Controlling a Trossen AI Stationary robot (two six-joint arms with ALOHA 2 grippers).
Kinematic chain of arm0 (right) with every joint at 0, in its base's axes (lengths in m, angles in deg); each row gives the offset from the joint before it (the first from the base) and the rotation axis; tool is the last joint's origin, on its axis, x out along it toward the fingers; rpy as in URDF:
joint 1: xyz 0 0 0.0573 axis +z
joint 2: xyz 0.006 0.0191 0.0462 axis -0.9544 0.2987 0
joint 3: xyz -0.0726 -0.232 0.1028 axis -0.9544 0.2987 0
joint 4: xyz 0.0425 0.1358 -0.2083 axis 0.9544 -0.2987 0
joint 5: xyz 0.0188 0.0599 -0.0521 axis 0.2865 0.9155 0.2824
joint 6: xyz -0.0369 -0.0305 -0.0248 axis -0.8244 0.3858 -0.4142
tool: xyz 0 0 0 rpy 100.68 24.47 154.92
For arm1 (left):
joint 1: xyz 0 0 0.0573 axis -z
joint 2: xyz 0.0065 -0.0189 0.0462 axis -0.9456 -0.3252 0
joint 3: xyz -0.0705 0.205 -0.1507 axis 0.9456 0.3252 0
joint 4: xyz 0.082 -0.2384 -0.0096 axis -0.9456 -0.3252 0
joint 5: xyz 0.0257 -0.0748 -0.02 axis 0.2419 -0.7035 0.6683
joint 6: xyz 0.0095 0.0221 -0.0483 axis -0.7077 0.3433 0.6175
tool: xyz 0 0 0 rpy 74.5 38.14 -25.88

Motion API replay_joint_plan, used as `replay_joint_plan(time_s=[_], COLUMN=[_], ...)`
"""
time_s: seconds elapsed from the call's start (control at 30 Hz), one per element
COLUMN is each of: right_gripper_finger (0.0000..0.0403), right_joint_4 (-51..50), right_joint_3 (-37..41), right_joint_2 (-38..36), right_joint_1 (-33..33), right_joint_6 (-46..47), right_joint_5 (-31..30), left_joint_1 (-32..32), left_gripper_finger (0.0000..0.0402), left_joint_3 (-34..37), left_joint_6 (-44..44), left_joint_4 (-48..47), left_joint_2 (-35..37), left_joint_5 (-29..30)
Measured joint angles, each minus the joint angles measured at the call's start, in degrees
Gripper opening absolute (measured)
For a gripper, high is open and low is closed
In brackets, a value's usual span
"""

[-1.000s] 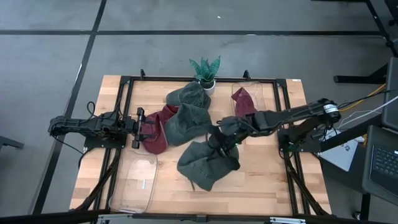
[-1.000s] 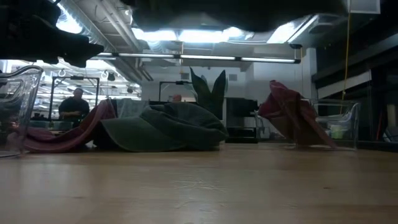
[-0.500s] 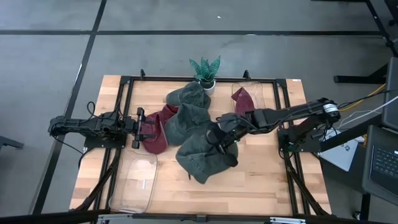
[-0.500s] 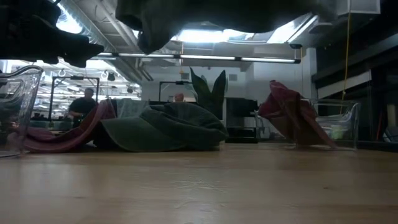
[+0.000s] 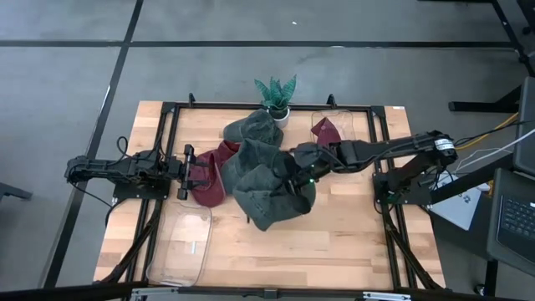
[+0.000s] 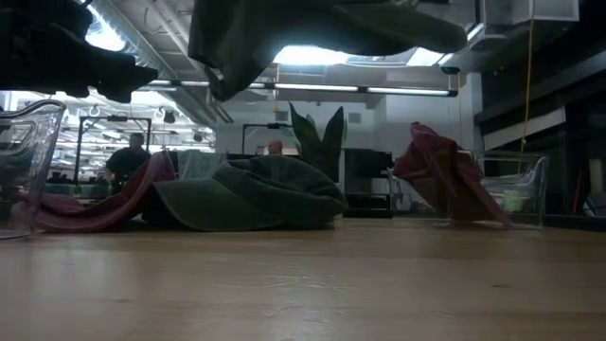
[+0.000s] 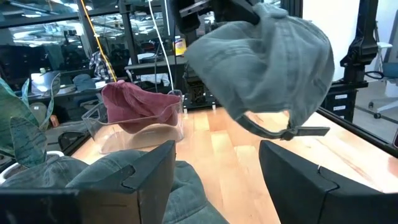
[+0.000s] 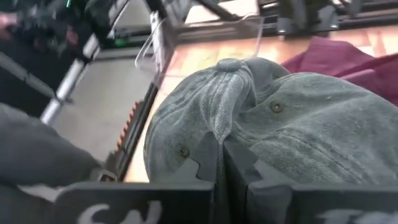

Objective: Pick & Place hat
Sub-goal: Put the bottom gray cap into the bottom left transparent bin

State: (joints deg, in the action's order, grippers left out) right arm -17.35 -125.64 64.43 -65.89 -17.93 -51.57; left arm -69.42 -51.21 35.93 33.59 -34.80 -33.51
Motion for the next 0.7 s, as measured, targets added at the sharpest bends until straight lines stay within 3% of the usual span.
replay_joint_plan(time_s=[0.13,0.27,0.47,0.57,0.7], right_gripper_finger=[0.0007,0.0007,0.0007,0.0007,0.0007], right_joint_4=[2.80,6.16,7.59,7.56,7.62], right_joint_3=[0.00,0.00,0.00,0.00,0.00], right_joint_2=[0.01,0.00,-0.02,-0.02,-0.02], right_joint_1=[-1.13,-1.34,-1.32,-1.32,-1.32], right_joint_6=[6.78,10.00,12.78,13.12,13.40], right_joint_5=[-0.90,-1.69,-6.15,-8.44,-10.13], left_joint_1=[0.02,0.07,0.07,0.07,0.07], left_gripper_finger=[0.0230,0.0229,0.0229,0.0228,0.0228], left_joint_3=[0.00,0.00,0.00,-0.01,0.00], left_joint_6=[0.89,8.64,29.59,42.31,51.15], left_joint_4=[1.00,4.10,9.73,11.35,10.99], left_joint_2=[0.00,0.00,0.00,0.00,0.00], left_joint_5=[2.36,1.99,0.55,3.63,9.60])
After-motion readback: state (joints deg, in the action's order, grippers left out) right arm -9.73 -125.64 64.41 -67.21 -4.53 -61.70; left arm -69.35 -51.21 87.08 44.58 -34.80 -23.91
